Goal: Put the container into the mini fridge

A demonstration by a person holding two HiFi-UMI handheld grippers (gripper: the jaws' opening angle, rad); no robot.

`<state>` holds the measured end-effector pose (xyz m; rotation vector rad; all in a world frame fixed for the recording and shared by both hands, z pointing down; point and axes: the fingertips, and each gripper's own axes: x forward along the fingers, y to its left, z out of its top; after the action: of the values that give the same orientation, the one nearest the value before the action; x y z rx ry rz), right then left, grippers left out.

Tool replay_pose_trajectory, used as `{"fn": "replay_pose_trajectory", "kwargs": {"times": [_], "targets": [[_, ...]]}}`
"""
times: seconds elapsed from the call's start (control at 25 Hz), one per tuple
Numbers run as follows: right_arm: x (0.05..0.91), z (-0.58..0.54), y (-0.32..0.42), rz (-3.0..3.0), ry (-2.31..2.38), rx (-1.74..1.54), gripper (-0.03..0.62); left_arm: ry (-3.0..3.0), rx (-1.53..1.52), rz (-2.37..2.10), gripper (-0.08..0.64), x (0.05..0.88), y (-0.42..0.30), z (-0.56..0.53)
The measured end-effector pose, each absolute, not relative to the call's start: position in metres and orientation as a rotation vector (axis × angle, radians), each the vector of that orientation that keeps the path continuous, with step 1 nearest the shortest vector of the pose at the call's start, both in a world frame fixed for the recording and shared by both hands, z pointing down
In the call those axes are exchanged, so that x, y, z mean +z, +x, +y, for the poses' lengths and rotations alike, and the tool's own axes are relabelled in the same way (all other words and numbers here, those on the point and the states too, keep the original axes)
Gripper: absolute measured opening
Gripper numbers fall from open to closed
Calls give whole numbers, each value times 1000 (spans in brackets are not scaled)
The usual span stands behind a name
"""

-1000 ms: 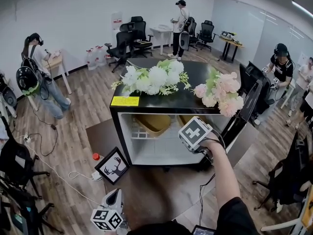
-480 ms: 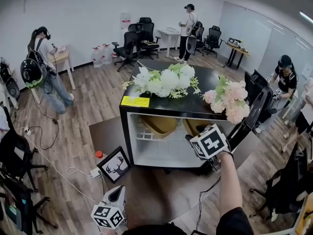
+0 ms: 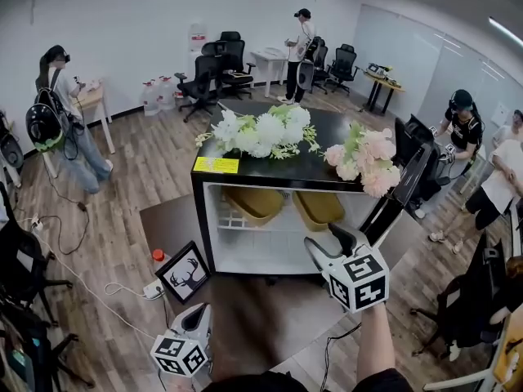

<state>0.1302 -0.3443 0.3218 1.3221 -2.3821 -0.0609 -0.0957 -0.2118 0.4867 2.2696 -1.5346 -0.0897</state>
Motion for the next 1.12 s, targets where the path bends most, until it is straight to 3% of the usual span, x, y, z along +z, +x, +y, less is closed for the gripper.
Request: {"fn": "replay_pose_trajectory", "kwargs": {"times": [0.64,1.0,1.12], "targets": [[390,-240,156,-2471,1615,205,244,2411,-85,-1345,9,474,-35,-193],[456,-181,153,-2435,1726,413,178,2454,-84,-1259,9,477,-14,-179],[468,-166,147,-2440,1730,448,113,2480,-77,-1210,9,477,-3,-173]]}}
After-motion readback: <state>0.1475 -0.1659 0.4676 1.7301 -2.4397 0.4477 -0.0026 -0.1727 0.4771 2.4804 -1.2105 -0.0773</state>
